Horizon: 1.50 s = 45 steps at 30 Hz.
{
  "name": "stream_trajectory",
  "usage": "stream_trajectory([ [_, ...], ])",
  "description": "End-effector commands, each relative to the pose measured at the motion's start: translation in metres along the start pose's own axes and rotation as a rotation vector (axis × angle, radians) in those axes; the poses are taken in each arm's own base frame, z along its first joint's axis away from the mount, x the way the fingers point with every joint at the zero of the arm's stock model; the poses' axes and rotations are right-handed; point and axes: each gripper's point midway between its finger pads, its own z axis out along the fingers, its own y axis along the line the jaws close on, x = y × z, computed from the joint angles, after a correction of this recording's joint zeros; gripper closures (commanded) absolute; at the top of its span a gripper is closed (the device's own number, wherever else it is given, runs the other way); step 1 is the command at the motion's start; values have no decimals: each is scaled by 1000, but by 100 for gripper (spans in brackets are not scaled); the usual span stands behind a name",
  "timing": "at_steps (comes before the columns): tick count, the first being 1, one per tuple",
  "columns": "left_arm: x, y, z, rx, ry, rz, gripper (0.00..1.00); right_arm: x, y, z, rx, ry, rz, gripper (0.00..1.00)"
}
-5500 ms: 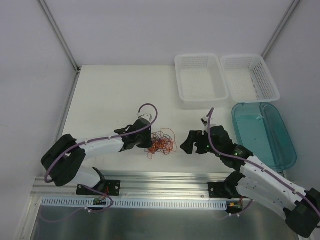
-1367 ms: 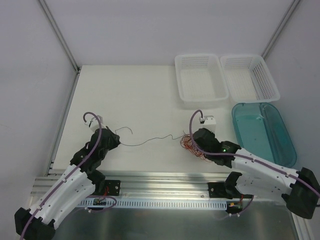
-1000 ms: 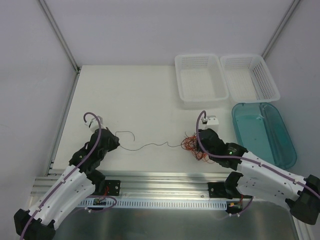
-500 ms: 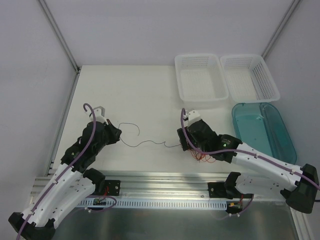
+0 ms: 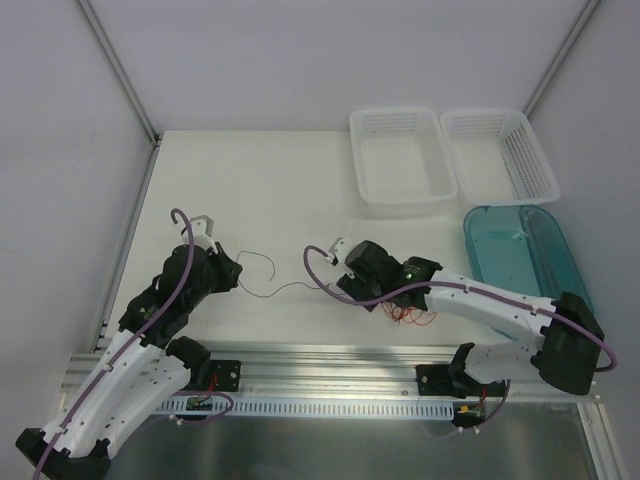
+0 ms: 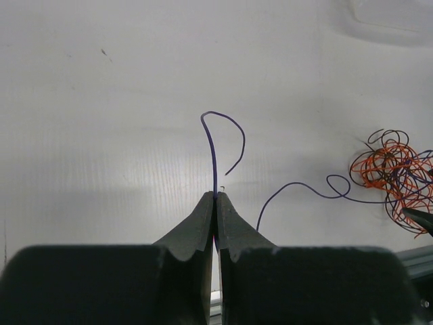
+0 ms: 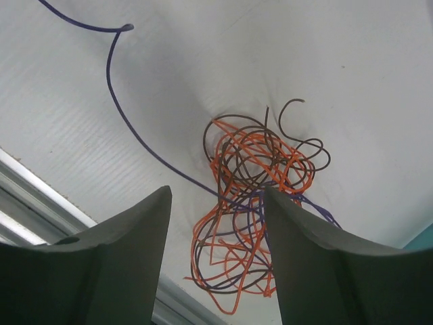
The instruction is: Untangle the cables
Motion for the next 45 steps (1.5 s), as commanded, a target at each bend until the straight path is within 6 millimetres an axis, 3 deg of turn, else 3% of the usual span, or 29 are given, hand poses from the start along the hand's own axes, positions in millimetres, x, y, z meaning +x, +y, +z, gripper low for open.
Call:
stream_trajectory([
  [1,-12,-7,-9,33,-30,19,100,-10,-6,7,20,22,-94,41],
  [3,-11,-5,-10,27,-29,20,100,-14,-7,11,24,27,-103,49],
  [7,-8,-4,-9,24,-21,20,100,-20,-8,7,27,23,-94,99],
  [10,-7,-4,-8,25,-17,22,100,-32,-16,-13,42,3,-84,99],
  [11,-7,-4,-8,23,-14,22,100,-47,-25,-30,76,-45,-72,99],
  [14,-9,-4,-9,24,-19,27,100,-64,-40,-66,128,-116,-57,99],
  [15,-9,-4,-9,24,-21,27,100,-83,-49,-94,138,-208,-24,99],
  [17,-8,-3,-8,20,-20,26,100,-98,-54,-120,125,-293,9,99],
  [18,-7,-3,-8,19,-17,26,100,-111,-59,-144,119,-387,43,99],
  [25,-5,-3,-5,15,-1,24,100,-160,-63,-236,9,-810,163,99],
  [31,-4,-2,-4,11,3,22,100,-186,-72,-277,-4,-1016,220,99],
  [42,-15,-4,-12,25,-49,14,100,-256,-95,-387,24,-1389,179,99],
  [45,-22,-10,-17,47,-67,18,100,-268,-96,-401,18,-1435,165,99],
])
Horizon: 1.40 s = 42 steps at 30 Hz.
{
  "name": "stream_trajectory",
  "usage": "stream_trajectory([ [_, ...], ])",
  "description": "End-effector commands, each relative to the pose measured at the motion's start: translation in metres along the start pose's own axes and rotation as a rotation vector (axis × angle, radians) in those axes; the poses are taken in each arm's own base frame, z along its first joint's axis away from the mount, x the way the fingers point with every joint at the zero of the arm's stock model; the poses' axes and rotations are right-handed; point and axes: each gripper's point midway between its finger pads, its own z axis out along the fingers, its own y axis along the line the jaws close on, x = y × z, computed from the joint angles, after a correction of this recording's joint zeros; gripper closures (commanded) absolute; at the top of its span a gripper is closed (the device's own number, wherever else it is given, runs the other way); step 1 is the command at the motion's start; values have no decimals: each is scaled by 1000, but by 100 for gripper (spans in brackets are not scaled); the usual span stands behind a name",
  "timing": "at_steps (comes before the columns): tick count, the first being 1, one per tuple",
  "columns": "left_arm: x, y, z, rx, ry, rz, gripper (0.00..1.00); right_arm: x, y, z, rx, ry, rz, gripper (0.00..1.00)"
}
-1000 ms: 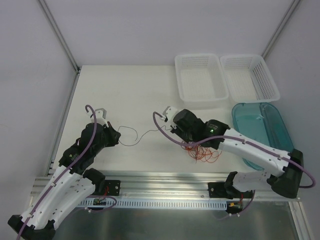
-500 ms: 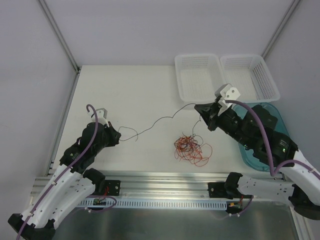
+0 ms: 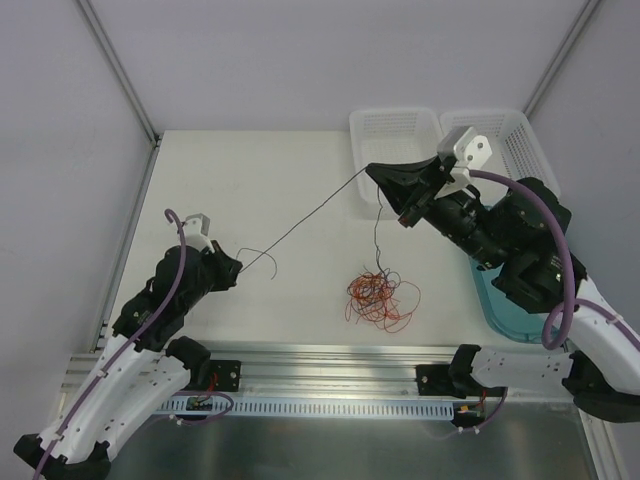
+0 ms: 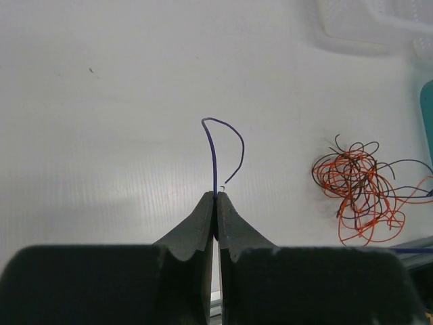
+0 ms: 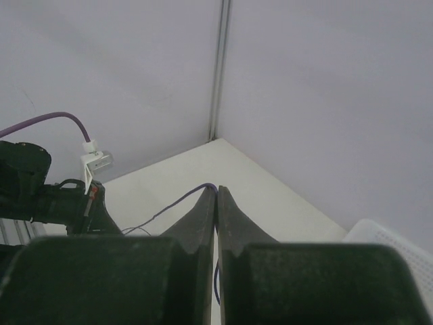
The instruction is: Untangle the cables
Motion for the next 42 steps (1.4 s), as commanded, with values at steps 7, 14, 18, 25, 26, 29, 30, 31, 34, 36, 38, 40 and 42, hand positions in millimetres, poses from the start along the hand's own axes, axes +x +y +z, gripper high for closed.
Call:
stream_trajectory([
  [7,-29,-16,-17,56,-64,41,100,-77,-10,28,58,-251,31,99],
  [14,-31,-13,-17,44,-73,59,100,-71,-4,44,47,-242,60,99],
  [18,-23,-3,-12,1,-66,41,100,29,2,70,82,59,65,99],
  [25,-14,4,-8,-21,-55,34,100,223,37,91,45,515,145,99],
  [26,-15,5,-8,-26,-56,33,100,241,41,91,42,572,139,99],
  [29,-15,5,-8,-29,-56,36,100,243,44,106,29,622,124,99],
  [30,-14,6,-7,-30,-53,37,100,230,44,112,16,597,111,99],
  [31,-15,6,-8,-29,-58,35,100,203,43,121,2,535,109,99],
  [34,-14,8,-9,-31,-66,31,100,150,36,132,-11,418,61,99],
  [36,-15,8,-9,-33,-72,30,100,94,26,137,0,300,44,99],
  [38,-16,8,-10,-31,-76,32,100,44,16,135,13,174,25,99],
  [40,-17,7,-12,-26,-84,30,100,6,11,132,17,50,13,99],
  [42,-17,7,-12,-25,-86,26,100,-16,6,118,27,-30,14,99],
])
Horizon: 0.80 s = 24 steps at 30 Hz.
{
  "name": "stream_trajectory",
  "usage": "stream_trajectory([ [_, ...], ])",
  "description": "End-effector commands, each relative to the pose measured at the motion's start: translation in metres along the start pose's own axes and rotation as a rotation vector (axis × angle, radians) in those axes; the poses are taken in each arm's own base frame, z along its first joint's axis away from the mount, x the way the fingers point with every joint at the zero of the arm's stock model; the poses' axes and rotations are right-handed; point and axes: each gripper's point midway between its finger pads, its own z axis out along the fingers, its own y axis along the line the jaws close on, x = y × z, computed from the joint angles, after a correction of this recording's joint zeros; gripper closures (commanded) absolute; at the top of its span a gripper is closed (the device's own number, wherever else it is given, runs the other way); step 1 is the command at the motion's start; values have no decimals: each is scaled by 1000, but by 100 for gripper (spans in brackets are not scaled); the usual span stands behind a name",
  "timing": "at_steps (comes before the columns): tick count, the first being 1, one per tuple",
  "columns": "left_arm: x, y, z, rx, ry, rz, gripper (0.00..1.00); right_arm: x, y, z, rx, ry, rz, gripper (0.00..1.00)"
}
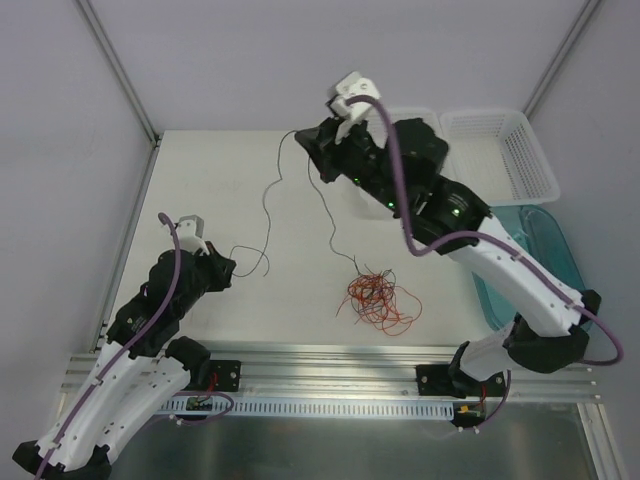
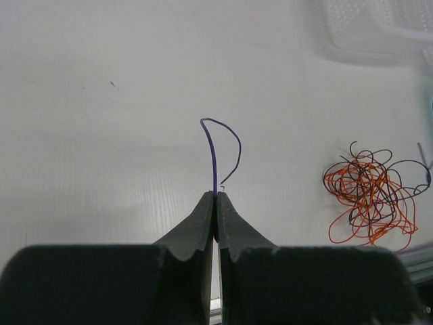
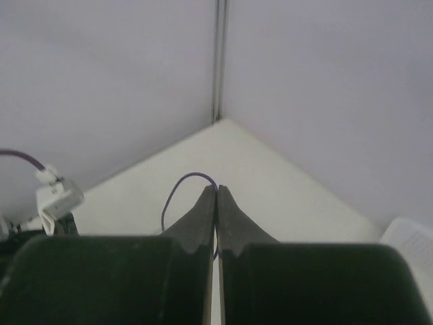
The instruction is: Untangle the cables
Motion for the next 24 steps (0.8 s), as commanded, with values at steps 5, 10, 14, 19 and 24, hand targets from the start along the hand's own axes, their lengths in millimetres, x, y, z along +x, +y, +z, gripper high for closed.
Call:
stream_trajectory([
  [5,-2,4,-1,-15,-19,-11,100,-87,-14,-54,17,-409,-2,99],
  [10,-1,4,0,-16,-16,-11,100,-64,4,-38,-62,-361,-5,99],
  [14,-4,5,-1,-18,-28,-12,100,-83,25,-25,-177,-330,-62,99],
  [19,-11,4,-7,-9,-61,-3,100,-138,19,-36,-153,-465,-135,99],
  [24,-13,5,-9,-13,-76,0,100,-82,21,-9,-149,-290,-145,99],
])
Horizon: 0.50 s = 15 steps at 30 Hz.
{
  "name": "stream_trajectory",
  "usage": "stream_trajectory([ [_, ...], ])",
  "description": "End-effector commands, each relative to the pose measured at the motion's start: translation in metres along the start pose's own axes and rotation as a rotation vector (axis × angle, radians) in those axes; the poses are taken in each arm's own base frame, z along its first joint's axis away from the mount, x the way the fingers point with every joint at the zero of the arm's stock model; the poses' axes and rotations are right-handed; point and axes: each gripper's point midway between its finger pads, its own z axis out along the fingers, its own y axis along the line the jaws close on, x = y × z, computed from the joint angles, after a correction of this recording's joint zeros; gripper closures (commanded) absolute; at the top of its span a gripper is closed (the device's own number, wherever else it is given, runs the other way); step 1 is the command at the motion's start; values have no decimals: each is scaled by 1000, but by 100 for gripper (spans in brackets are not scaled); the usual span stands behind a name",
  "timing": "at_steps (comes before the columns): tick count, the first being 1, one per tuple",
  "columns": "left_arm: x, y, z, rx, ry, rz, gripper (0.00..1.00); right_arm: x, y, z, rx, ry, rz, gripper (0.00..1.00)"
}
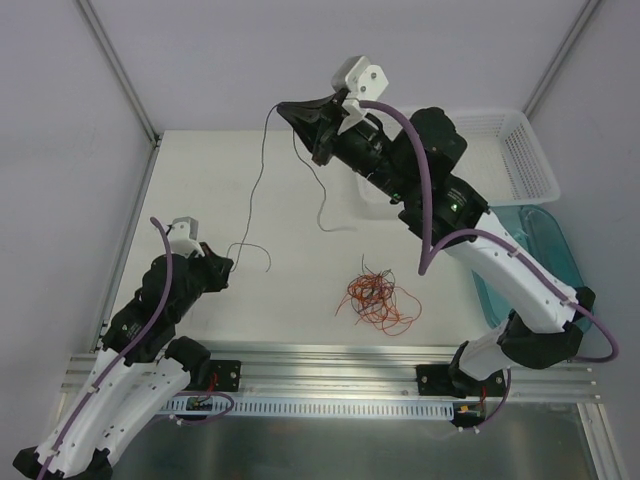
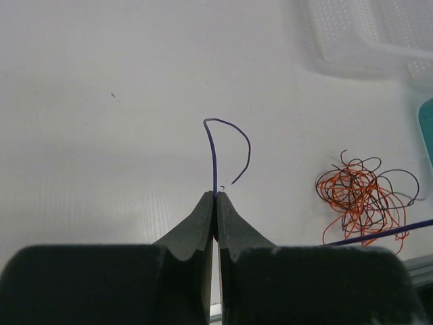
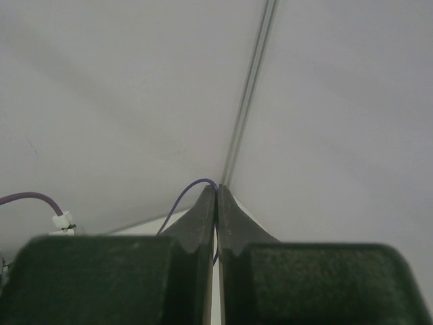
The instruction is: Untangle the cables
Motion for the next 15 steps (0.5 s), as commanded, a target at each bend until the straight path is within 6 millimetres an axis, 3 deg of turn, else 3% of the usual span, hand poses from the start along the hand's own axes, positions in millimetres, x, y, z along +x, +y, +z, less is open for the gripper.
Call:
stream_trajectory([
  [1,-5,6,-1,-25,-26,8,100,27,7,-5,-25,85,-12,99],
  [3,-2,6,0,-30,-17,6,100,95,12,-12,-8,252,22,99],
  [5,-1,7,2,-35,-9,2,99,140,16,-21,12,354,88,99],
  [6,0,7,3,-39,-1,1,98,188,23,-33,24,452,105,99],
  [9,5,5,6,-34,24,2,98,257,29,-53,68,580,188,99],
  [13,9,5,10,-39,51,-5,98,328,43,-69,78,741,236,99],
  [15,15,5,14,-45,75,-12,98,346,51,-72,64,789,261,99],
])
